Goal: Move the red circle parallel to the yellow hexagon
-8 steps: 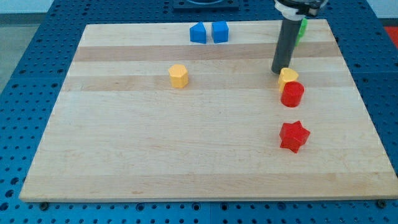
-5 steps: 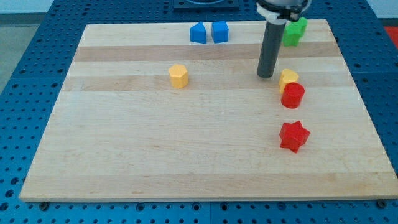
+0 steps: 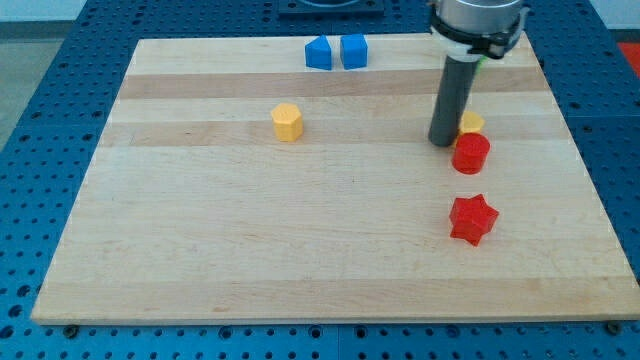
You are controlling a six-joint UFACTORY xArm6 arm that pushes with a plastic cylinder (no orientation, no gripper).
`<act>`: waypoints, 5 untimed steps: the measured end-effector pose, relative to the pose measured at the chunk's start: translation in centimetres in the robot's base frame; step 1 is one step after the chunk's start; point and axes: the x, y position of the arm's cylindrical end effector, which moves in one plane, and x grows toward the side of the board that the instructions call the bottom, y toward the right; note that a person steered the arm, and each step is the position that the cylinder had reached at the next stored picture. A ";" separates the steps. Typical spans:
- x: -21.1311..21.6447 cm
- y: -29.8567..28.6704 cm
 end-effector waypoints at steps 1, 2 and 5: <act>-0.1 1.3; -0.1 1.3; 6.5 -4.7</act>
